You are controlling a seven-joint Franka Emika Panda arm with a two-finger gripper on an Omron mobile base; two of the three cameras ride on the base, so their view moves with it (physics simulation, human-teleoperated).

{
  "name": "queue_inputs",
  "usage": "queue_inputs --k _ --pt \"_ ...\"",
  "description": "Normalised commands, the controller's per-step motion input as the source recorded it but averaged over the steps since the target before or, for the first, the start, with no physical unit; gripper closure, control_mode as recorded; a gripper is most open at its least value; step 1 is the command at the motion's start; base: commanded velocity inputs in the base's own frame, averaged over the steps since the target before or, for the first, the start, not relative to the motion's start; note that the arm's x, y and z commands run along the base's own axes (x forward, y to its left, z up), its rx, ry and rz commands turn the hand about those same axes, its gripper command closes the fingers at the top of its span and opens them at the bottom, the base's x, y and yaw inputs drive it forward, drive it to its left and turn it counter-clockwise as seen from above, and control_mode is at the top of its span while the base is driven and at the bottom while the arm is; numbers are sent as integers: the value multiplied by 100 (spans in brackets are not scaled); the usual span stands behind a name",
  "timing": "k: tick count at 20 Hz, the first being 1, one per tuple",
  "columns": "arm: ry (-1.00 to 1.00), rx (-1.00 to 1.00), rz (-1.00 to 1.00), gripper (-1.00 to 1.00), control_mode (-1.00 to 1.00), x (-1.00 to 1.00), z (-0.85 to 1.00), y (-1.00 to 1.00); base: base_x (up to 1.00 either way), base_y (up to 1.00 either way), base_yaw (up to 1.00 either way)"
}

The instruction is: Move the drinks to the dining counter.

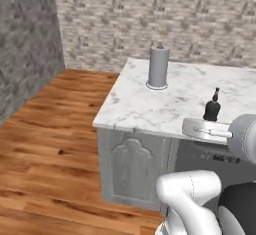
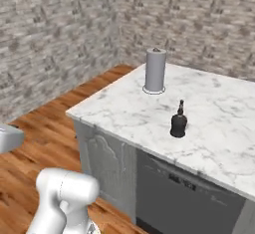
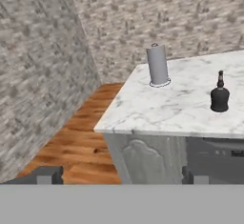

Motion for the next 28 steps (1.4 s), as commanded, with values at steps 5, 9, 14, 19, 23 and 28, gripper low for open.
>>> queue_inputs --k 5,9,14,19,23,28 --pt "0 0 0 -100 100 0 0 0 0 0 100" --pt "0 0 0 -100 100 0 0 0 0 0 100" --pt "0 0 0 -100 100 0 0 0 0 0 100" --pt "0 0 0 -100 100 0 0 0 0 0 100" --pt "0 0 0 -100 100 0 0 0 0 0 100" --pt "0 0 0 -100 100 0 0 0 0 0 100"
